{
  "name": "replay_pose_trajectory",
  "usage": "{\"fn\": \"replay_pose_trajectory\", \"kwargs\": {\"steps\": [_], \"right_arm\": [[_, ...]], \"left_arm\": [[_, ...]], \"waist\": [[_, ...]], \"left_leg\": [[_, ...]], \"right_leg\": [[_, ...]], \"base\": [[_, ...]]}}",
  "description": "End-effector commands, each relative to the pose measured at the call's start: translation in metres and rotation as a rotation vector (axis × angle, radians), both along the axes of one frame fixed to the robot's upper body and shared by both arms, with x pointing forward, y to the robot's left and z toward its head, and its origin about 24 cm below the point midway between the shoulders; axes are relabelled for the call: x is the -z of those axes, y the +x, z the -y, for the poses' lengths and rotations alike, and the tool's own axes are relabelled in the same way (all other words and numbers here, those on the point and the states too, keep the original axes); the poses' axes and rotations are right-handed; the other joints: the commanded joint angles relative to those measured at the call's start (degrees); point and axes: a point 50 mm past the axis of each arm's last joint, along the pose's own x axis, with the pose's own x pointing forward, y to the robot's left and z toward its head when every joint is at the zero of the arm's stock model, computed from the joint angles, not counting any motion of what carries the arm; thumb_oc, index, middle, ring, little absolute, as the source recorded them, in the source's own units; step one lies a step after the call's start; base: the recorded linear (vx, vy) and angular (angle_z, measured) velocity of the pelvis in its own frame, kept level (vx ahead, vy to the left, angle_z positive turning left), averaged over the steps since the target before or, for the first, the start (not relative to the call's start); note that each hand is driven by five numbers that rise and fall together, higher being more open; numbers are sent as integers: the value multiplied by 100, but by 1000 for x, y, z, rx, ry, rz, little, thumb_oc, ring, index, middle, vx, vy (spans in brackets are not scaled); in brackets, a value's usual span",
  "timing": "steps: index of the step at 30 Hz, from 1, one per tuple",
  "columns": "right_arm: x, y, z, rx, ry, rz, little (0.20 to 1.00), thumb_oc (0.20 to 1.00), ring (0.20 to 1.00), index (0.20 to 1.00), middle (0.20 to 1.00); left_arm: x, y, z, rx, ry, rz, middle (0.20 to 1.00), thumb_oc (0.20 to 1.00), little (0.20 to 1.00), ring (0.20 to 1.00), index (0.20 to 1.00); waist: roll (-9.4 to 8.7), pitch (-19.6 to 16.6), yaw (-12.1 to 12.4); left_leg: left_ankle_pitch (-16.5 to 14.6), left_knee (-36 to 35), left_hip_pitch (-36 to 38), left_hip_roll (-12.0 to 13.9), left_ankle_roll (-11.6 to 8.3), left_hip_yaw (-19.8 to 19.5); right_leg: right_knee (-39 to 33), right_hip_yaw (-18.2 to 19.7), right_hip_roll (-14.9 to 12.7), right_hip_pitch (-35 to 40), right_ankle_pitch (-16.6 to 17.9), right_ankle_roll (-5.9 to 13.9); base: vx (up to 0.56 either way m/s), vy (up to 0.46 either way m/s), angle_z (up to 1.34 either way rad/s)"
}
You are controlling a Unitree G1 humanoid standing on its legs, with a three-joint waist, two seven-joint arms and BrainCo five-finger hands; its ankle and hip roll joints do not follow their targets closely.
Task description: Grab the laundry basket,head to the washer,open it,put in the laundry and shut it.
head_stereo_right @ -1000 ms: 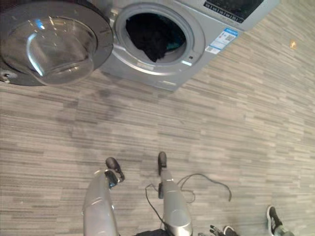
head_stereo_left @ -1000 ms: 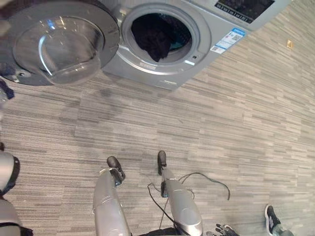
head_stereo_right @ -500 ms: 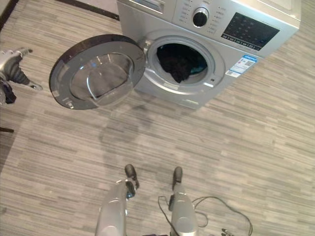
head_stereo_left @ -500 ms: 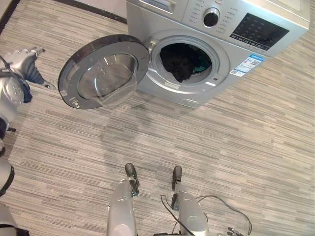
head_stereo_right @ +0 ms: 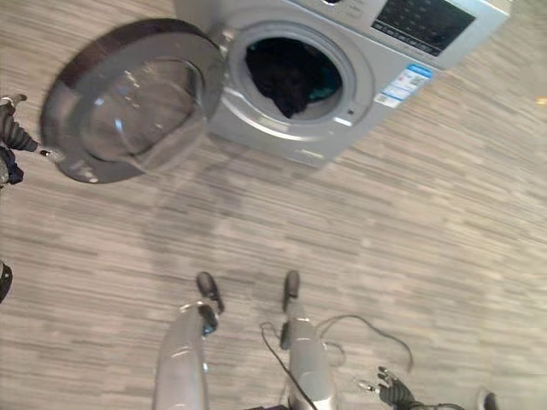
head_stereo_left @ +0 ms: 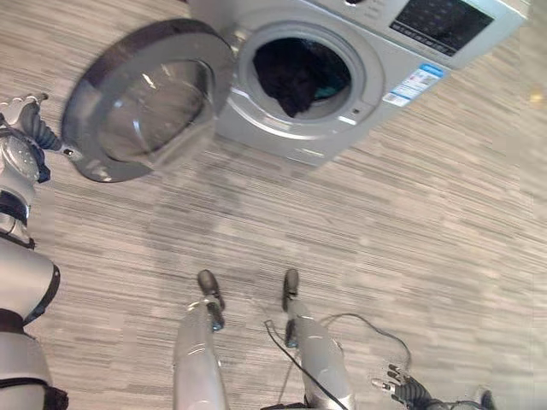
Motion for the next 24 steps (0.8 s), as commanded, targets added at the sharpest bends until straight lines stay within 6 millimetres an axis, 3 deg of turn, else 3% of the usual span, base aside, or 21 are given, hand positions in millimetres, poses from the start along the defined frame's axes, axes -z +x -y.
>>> {"fn": "replay_pose_trajectory", "kwargs": {"steps": [1,2,4,5,7,8,9,13,14,15,16,18,19,20,21,22,24], "right_arm": [[-4,-24,26,-35,-101,-88,1000,1000,1000,1000,1000],[-4,-24,26,-35,-103,-90,1000,1000,1000,1000,1000],[-2,-30,24,-75,-106,-119,1000,1000,1000,1000,1000],[-3,-27,25,-95,-121,-114,1000,1000,1000,1000,1000],[-5,-19,25,-85,-127,-77,1000,1000,1000,1000,1000],[-5,-19,26,-86,-128,-77,1000,1000,1000,1000,1000],[-6,-12,23,-91,-139,-48,1000,1000,1000,1000,1000],[-2,-2,16,-119,-159,-54,1000,1000,1000,1000,1000],[-3,1,16,-117,-164,-48,1000,1000,1000,1000,1000],[-4,13,13,-111,-168,-23,1000,1000,1000,1000,1000],[-4,13,14,-110,-170,-22,1000,1000,1000,1000,1000],[-2,19,11,-133,-181,-31,1000,1000,1000,1000,1000],[-3,19,11,-133,-182,-31,1000,1000,1000,1000,1000],[-1,22,10,-157,-198,-47,1000,1000,1000,1000,1000],[-1,22,11,-156,-199,-47,1000,1000,1000,1000,1000],[-1,24,10,-174,-211,-55,1000,1000,1000,1000,1000],[-1,23,13,-170,-232,-62,1000,1000,1000,1000,1000]], "left_arm": [[28,15,24,127,43,-111,1000,1000,1000,1000,1000],[29,15,24,127,42,-112,1000,1000,1000,1000,1000],[48,28,50,224,47,-160,1000,1000,1000,1000,1000],[65,41,88,377,68,-181,1000,1000,1000,1000,1000],[68,45,122,541,70,-136,1000,1000,1000,1000,1000],[68,44,122,540,69,-136,1000,1000,1000,1000,1000],[82,31,168,784,29,-94,1000,1000,1000,1000,1000],[128,10,214,948,-119,-123,1000,1000,1000,1000,1000],[139,5,229,983,-171,-130,1000,1000,1000,1000,1000],[160,-3,260,1044,-265,-154,1000,1000,1000,1000,1000],[160,-2,261,1045,-265,-152,1000,1000,1000,1000,1000],[188,-15,311,1140,-368,-236,1000,1000,1000,1000,1000],[188,-15,312,1141,-368,-235,1000,1000,1000,1000,1000],[196,-21,337,1192,-400,-263,1000,1000,1000,1000,1000],[196,-21,338,1193,-401,-262,1000,1000,1000,1000,1000],[200,-24,354,1206,-442,-269,1000,1000,1000,1000,1000],[203,-25,359,1205,-495,-266,1000,1000,1000,1000,1000]], "waist": [[287,-7,46],[292,-11,48],[311,3,102],[375,40,174],[500,87,295],[503,88,292],[646,131,592],[785,102,916],[815,67,930],[901,-42,902],[886,-18,887],[1016,-297,806],[1018,-292,814],[1096,-442,774],[1099,-437,781],[1132,-524,731],[1204,-605,691]], "left_leg": [[93,-381,310,374,-705,-330],[90,-381,314,377,-706,-327],[86,-433,410,381,-702,-314],[123,-513,520,336,-706,-301],[169,-555,608,319,-714,-289],[168,-555,615,321,-716,-289],[226,-650,946,297,-725,-234],[398,-977,1493,244,-776,-90],[562,-1235,1666,190,-826,-52],[875,-1712,1876,126,-935,-54],[1041,-1768,1850,97,-858,26],[1432,-2577,2356,68,-1024,84],[1450,-2609,2379,63,-1026,94],[1588,-2853,2557,135,-1102,154],[1596,-2869,2571,136,-1105,159],[1693,-2991,2723,185,-1146,194],[1845,-3241,2916,260,-1195,238]], "right_leg": [[-364,149,-610,496,1244,443],[-364,153,-609,498,1244,443],[-358,153,-633,530,1200,443],[-307,120,-680,563,1133,443],[-246,31,-739,632,981,443],[-244,31,-738,637,978,443],[-131,-279,-793,863,627,443],[-66,-507,-808,1151,296,443],[-95,-487,-806,1210,300,443],[-207,-470,-752,1321,213,428],[-200,-499,-793,1267,297,404],[-567,-432,-742,1435,186,390],[-567,-426,-743,1438,186,389],[-567,-337,-664,1439,36,370],[-567,-333,-662,1442,35,369],[-567,-295,-597,1532,-30,324],[-567,-315,-534,1644,-88,293]], "base": [[29,12,-5],[29,8,-4],[6,11,-9],[-15,21,-9],[-18,12,-11],[9,-57,-1],[14,-80,-8],[27,-103,-16],[42,-171,0],[-47,-142,7],[-27,-188,17],[-1,-182,12],[12,-203,9],[8,-115,3],[35,-207,-11],[28,-96,-13],[36,-164,-26]]}}
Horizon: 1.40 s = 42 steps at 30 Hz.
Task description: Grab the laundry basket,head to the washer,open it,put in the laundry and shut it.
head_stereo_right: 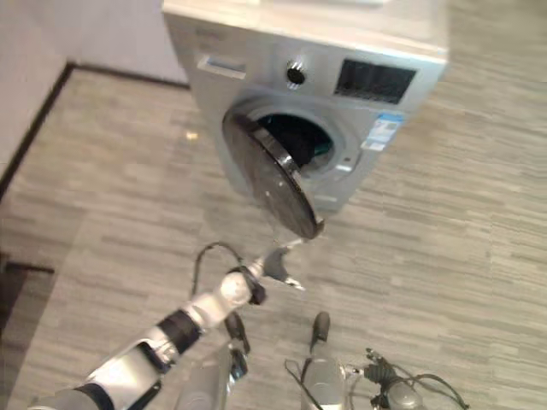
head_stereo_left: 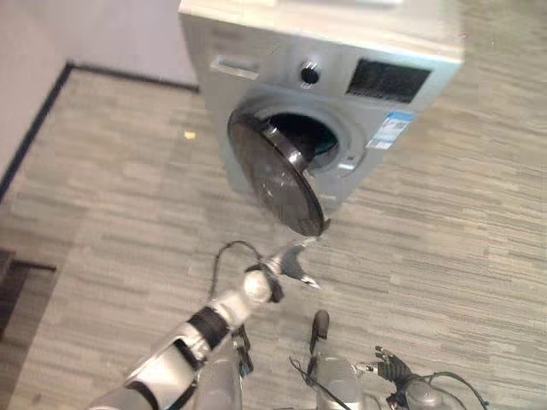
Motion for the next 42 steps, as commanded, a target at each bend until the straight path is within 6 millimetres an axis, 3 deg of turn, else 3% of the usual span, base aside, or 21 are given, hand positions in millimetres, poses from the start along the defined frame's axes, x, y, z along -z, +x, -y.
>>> {"fn": "replay_pose_trajectory", "kwargs": {"steps": [1,5,7,8,9,10,11,12,13,14,15,19,23,27,33,37,38,40,42], "right_arm": [[-5,-16,25,-3,-103,-36,1000,1000,1000,1000,1000],[-1,-35,35,60,-135,-92,1000,1000,1000,1000,1000],[3,-47,36,85,-146,-138,1000,1000,1000,1000,1000],[3,-47,36,85,-146,-138,1000,1000,1000,1000,1000],[8,-61,35,124,-145,-198,1000,1000,1000,1000,1000],[10,-65,34,131,-148,-221,1000,1000,1000,1000,1000],[13,-71,30,123,-144,-260,1000,1000,1000,1000,1000],[13,-71,30,122,-145,-260,1000,1000,1000,1000,1000],[16,-77,26,120,-137,-288,1000,1000,1000,1000,1000],[16,-76,26,120,-137,-287,1000,1000,1000,1000,1000],[18,-80,20,109,-130,-309,1000,1000,1000,1000,1000],[21,-73,10,117,-97,-296,1000,1000,1000,1000,1000],[22,-72,4,126,-69,-284,1000,1000,1000,1000,1000],[24,-76,-2,141,-48,-295,1000,1000,1000,1000,1000],[27,-90,-3,129,-60,-363,1000,1000,1000,1000,1000],[22,-57,-3,37,-78,-274,1000,1000,1000,1000,1000],[22,-57,-3,37,-78,-274,1000,1000,1000,1000,1000],[12,-15,-4,3,-72,-123,1000,1000,1000,1000,1000],[9,-7,-4,-4,-72,-94,1000,1000,1000,1000,1000]], "left_arm": [[-28,27,-22,-51,-30,105,1000,1000,1000,1000,1000],[0,23,-54,-160,-38,-15,1000,1000,1000,1000,1000],[31,12,-82,-244,37,-98,1000,1000,1000,1000,1000],[32,12,-82,-245,37,-98,1000,1000,1000,1000,1000],[73,-11,-112,-347,125,-231,1000,1000,1000,1000,1000],[87,-21,-126,-397,158,-286,1000,1000,1000,1000,1000],[113,-43,-150,-480,244,-388,1000,1000,1000,1000,1000],[113,-44,-150,-480,244,-387,1000,1000,1000,1000,1000],[129,-63,-156,-504,268,-455,1000,1000,1000,1000,1000],[129,-63,-156,-504,268,-454,1000,1000,1000,1000,1000],[155,-101,-182,-639,312,-616,1000,1000,1000,1000,1000],[183,-175,-225,-876,378,-869,1000,1000,1000,1000,1000],[190,-222,-245,-1057,335,-1003,1000,1000,1000,1000,1000],[191,-228,-243,-1168,194,-1013,1000,1000,1000,1000,1000],[192,-227,-238,-1136,200,-1013,1000,1000,1000,1000,1000],[187,-207,-241,-1106,202,-947,1000,1000,1000,1000,1000],[187,-207,-241,-1106,202,-947,1000,1000,1000,1000,1000],[183,-204,-252,-1083,264,-918,1000,1000,1000,1000,1000],[182,-206,-255,-1073,286,-917,1000,1000,1000,1000,1000]], "waist": [[29,35,76],[157,-213,64],[221,-324,101],[222,-326,96],[283,-446,157],[299,-493,194],[318,-546,252],[319,-543,246],[332,-637,290],[335,-646,296],[332,-746,350],[272,-1015,434],[204,-1267,541],[147,-1449,683],[56,-1608,717],[-123,-1430,784],[-123,-1430,784],[-253,-1258,847],[-284,-1210,853]], "left_leg": [[555,-348,-29,659,-568,-298],[806,-682,193,799,-667,-231],[850,-714,267,867,-710,-244],[850,-714,267,869,-712,-247],[831,-714,391,903,-726,-254],[833,-714,417,914,-722,-249],[808,-713,503,922,-737,-253],[807,-713,509,922,-738,-255],[771,-714,580,926,-732,-257],[786,-714,561,931,-727,-251],[752,-714,665,930,-733,-276],[652,-714,866,919,-723,-253],[550,-714,977,885,-702,-290],[498,-714,1006,831,-674,-386],[428,-714,1045,782,-650,-487],[145,-96,943,708,-520,-745],[145,-96,943,708,-520,-745],[-129,237,825,621,-384,-891],[-182,252,850,586,-352,-913]], "right_leg": [[-16,164,-389,-17,5,528],[-16,97,-292,147,-76,503],[-16,32,-231,247,-134,463],[-16,28,-229,250,-135,461],[-16,3,-200,362,-191,438],[-16,0,-201,367,-184,426],[-16,-47,-203,451,-209,425],[-16,-49,-204,458,-211,426],[-16,-77,-198,532,-245,414],[-16,-69,-193,508,-229,408],[-16,-118,-198,629,-262,398],[-16,-148,-196,803,-300,373],[-16,-196,-224,932,-317,371],[-16,-305,-268,1030,-314,369],[-16,-391,-326,1107,-289,384],[169,-438,-354,1310,-387,277],[169,-438,-354,1310,-387,277],[706,-382,-469,1166,-527,260],[796,-348,-490,1144,-502,278]], "base": [[39,-169,-37],[31,-100,-11],[29,-90,2],[67,-76,14],[64,-56,11],[103,-67,10],[49,-26,4],[84,-14,4],[37,-1,9],[99,-1,16],[94,8,17],[95,23,10],[71,25,2],[31,38,7],[-6,42,13],[11,13,7],[-14,41,20],[23,74,13],[33,95,13]]}}
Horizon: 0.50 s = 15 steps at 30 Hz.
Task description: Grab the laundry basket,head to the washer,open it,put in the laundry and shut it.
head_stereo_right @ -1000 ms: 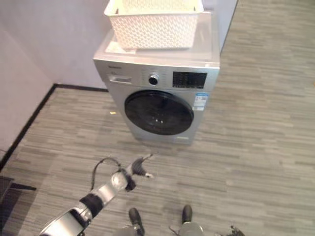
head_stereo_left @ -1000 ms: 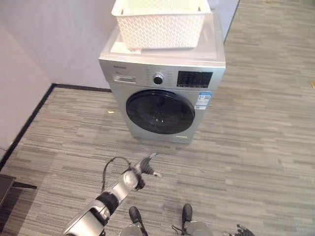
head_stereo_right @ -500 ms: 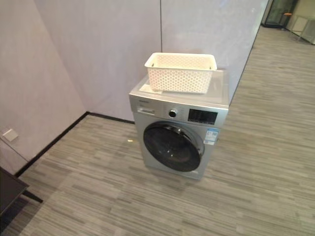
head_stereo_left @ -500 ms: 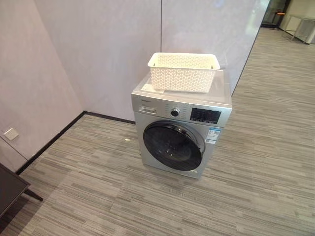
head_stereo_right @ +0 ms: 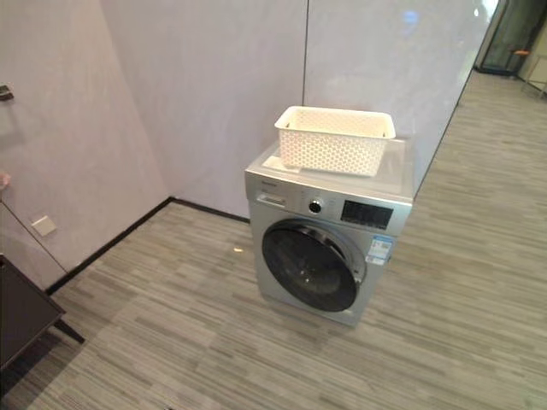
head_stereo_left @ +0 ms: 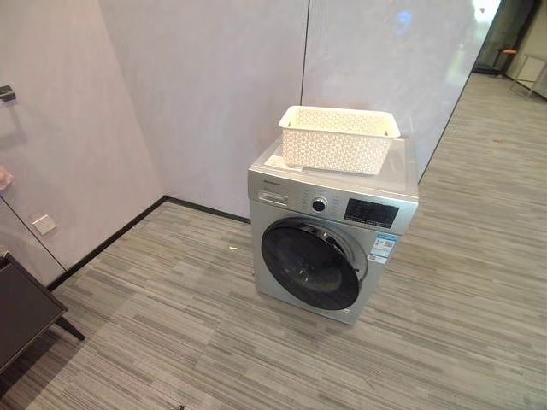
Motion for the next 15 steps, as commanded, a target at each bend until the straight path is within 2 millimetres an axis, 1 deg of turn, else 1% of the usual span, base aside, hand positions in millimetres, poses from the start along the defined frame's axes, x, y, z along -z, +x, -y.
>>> {"fn": "replay_pose_trajectory", "kwargs": {"steps": [1,2,3,4,5,6,7,8,10,11,12,14,15], "right_arm": [[-13,56,-9,-33,21,186,1000,1000,1000,1000,1000],[-17,64,-10,-33,29,218,1000,1000,1000,1000,1000],[-19,69,-12,-39,33,238,1000,1000,1000,1000,1000],[-19,70,-14,-40,41,247,1000,1000,1000,1000,1000],[-19,70,-13,-30,43,253,1000,1000,1000,1000,1000],[-20,70,-12,-14,40,266,1000,1000,1000,1000,1000],[-21,70,-12,-1,43,273,1000,1000,1000,1000,1000],[-22,73,-14,3,47,293,1000,1000,1000,1000,1000],[-26,80,-19,-5,58,332,1000,1000,1000,1000,1000],[-28,84,-22,-10,67,349,1000,1000,1000,1000,1000],[-30,87,-26,-21,87,375,1000,1000,1000,1000,1000],[-30,87,-26,-21,87,375,1000,1000,1000,1000,1000],[-39,96,-29,-41,105,436,1000,1000,1000,1000,1000]], "left_arm": [[-13,24,-29,64,102,62,1000,1000,1000,1000,1000],[-14,25,-29,76,114,67,1000,1000,1000,1000,1000],[-14,25,-29,82,112,69,1000,1000,1000,1000,1000],[-14,25,-29,84,114,69,1000,1000,1000,1000,1000],[-13,23,-29,87,113,67,1000,1000,1000,1000,1000],[-14,26,-28,102,113,71,1000,1000,1000,1000,1000],[-14,27,-26,119,111,74,1000,1000,1000,1000,1000],[-14,27,-26,137,116,74,1000,1000,1000,1000,1000],[-14,27,-25,153,121,68,1000,1000,1000,1000,1000],[-14,26,-27,154,126,62,1000,1000,1000,1000,1000],[-13,22,-28,165,132,46,1000,1000,1000,1000,1000],[-13,22,-28,165,132,46,1000,1000,1000,1000,1000],[-15,23,-31,157,139,54,1000,1000,1000,1000,1000]], "waist": [[-387,612,102],[-413,704,140],[-434,766,156],[-461,799,142],[-473,828,119],[-488,895,102],[-473,937,91],[-462,988,62],[-470,1144,41],[-458,1230,23],[-460,1346,-32],[-460,1327,-31],[-479,1468,-158]], "left_leg": [[-356,560,-113,159,77,-462],[-505,696,-161,-45,164,-768],[-622,766,-212,-234,219,-1018],[-687,756,-237,-335,273,-1107],[-737,785,-256,-422,318,-1128],[-764,899,-363,-515,381,-1087],[-821,909,-397,-581,432,-1077],[-892,936,-393,-650,507,-1046],[-1060,1009,-267,-713,637,-880],[-1125,1060,-199,-705,693,-806],[-1302,1230,-60,-706,778,-743],[-1291,1227,-83,-702,776,-740],[-1396,1375,-54,-808,832,-820]], "right_leg": [[243,343,-814,110,570,537],[392,563,-894,-43,688,553],[476,703,-930,-147,735,546],[518,758,-948,-203,785,531],[568,803,-989,-232,858,544],[626,798,-1087,-242,1039,590],[763,749,-1183,-292,1107,614],[959,683,-1317,-386,1219,614],[1391,656,-1432,-594,1380,583],[1628,692,-1393,-716,1384,558],[2040,810,-942,-955,1024,489],[2034,810,-937,-978,1033,482],[2012,1115,-471,-1352,714,376]], "base": [[3,195,14],[-16,244,9],[-12,209,-6],[30,210,-36],[41,222,-40],[32,243,-20],[5,257,10],[8,269,17],[20,263,-8],[96,275,-23],[91,192,-22],[64,102,-35],[114,101,-31]]}}
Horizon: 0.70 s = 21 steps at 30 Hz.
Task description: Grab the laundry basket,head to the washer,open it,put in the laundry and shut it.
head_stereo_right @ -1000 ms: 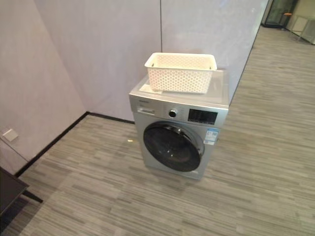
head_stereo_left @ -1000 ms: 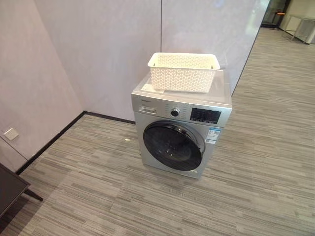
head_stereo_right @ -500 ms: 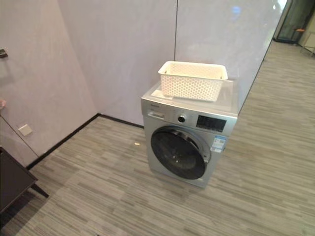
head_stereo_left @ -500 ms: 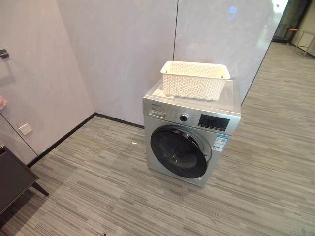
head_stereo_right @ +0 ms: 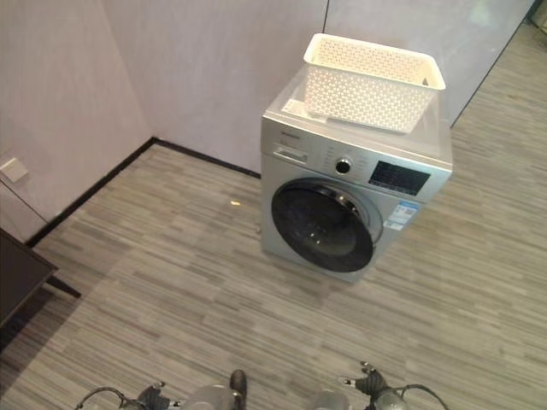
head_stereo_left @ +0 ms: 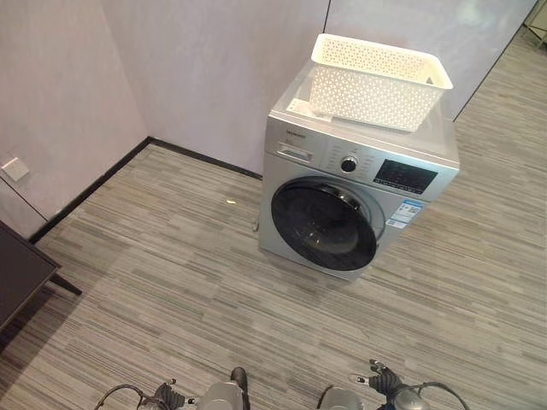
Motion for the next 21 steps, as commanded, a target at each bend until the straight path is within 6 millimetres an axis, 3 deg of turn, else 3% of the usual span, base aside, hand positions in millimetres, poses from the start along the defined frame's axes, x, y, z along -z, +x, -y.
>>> {"fn": "replay_pose_trajectory", "kwargs": {"steps": [1,5,6,8,9,10,12,14,15,17,18,19,20,21], "right_arm": [[-26,36,6,-20,-4,196,1000,1000,1000,1000,1000],[-29,40,7,-21,-9,215,1000,1000,1000,1000,1000],[-39,53,6,-32,-21,274,1000,1000,1000,1000,1000],[-41,55,5,-34,-19,287,1000,1000,1000,1000,1000],[-48,65,3,-57,-24,326,1000,1000,1000,1000,1000],[-56,70,2,-80,-32,374,1000,1000,1000,1000,1000],[-50,64,1,-73,-30,337,1000,1000,1000,1000,1000],[-51,66,2,-76,-33,341,1000,1000,1000,1000,1000],[-64,77,7,-52,-42,414,1000,1000,1000,1000,1000],[-67,80,11,-23,-46,435,1000,1000,1000,1000,1000],[-85,93,24,-12,-108,511,1000,1000,1000,1000,1000],[-93,99,28,-11,-127,547,1000,1000,1000,1000,1000],[-101,105,31,-3,-144,575,1000,1000,1000,1000,1000],[-102,105,33,-1,-148,577,1000,1000,1000,1000,1000]], "left_arm": [[-4,2,-10,5,30,27,1000,1000,1000,1000,1000],[-4,0,-11,-10,30,28,1000,1000,1000,1000,1000],[-7,6,-15,-36,45,59,1000,1000,1000,1000,1000],[-7,6,-15,-47,45,66,1000,1000,1000,1000,1000],[-9,10,-18,-80,48,96,1000,1000,1000,1000,1000],[-13,13,-24,-82,69,117,1000,1000,1000,1000,1000],[-12,8,-25,-96,70,105,1000,1000,1000,1000,1000],[-11,5,-25,-108,67,96,1000,1000,1000,1000,1000],[-13,17,-20,-94,52,138,1000,1000,1000,1000,1000],[-14,25,-16,-62,47,150,1000,1000,1000,1000,1000],[-19,50,-4,28,37,208,1000,1000,1000,1000,1000],[-22,62,3,62,29,236,1000,1000,1000,1000,1000],[-25,72,9,89,22,262,1000,1000,1000,1000,1000],[-25,73,10,91,20,264,1000,1000,1000,1000,1000]], "waist": [[-176,155,-203],[-148,164,-210],[-175,187,-281],[-206,199,-274],[-275,198,-280],[-325,165,-200],[-395,150,-223],[-334,157,-233],[-240,197,-304],[-239,219,-390],[-153,360,-563],[-63,420,-633],[12,486,-672],[46,475,-664]], "left_leg": [[-747,678,-28,181,-185,-302],[-902,734,86,272,-269,-268],[-1097,854,241,399,-508,-482],[-1148,881,308,414,-562,-505],[-1236,869,464,552,-685,-635],[-1216,809,479,597,-715,-698],[-1063,620,637,781,-806,-717],[-903,494,722,947,-900,-824],[-453,199,542,1263,-1110,-868],[-319,116,383,1407,-1166,-717],[124,182,-62,1821,-1291,115],[183,378,-264,2017,-1406,607],[322,433,-457,2084,-1442,1019],[309,456,-489,2110,-1462,1011]], "right_leg": [[-832,142,449,-92,100,-287],[-1409,-42,165,-57,188,-251],[-2418,328,-88,-276,701,31],[-2559,330,-152,-273,869,105],[-2629,393,-194,-415,1106,244],[-2448,292,-117,-433,774,205],[-2094,370,139,-504,853,163],[-2083,221,231,-394,767,124],[-2052,-322,235,-368,626,49],[-2105,-514,196,-358,596,38],[-2300,-900,61,-349,636,37],[-2335,-1055,4,-322,581,109],[-2383,-1217,-64,-344,596,103],[-2381,-1221,-42,-363,583,103]], "base": [[115,100,-13],[187,-110,9],[399,-294,14],[390,-278,23],[368,-261,32],[452,-358,32],[299,-275,26],[204,-239,54],[50,-244,88],[10,-222,120],[-6,-168,141],[-42,-191,141],[-10,-60,157],[-9,-17,170]]}}
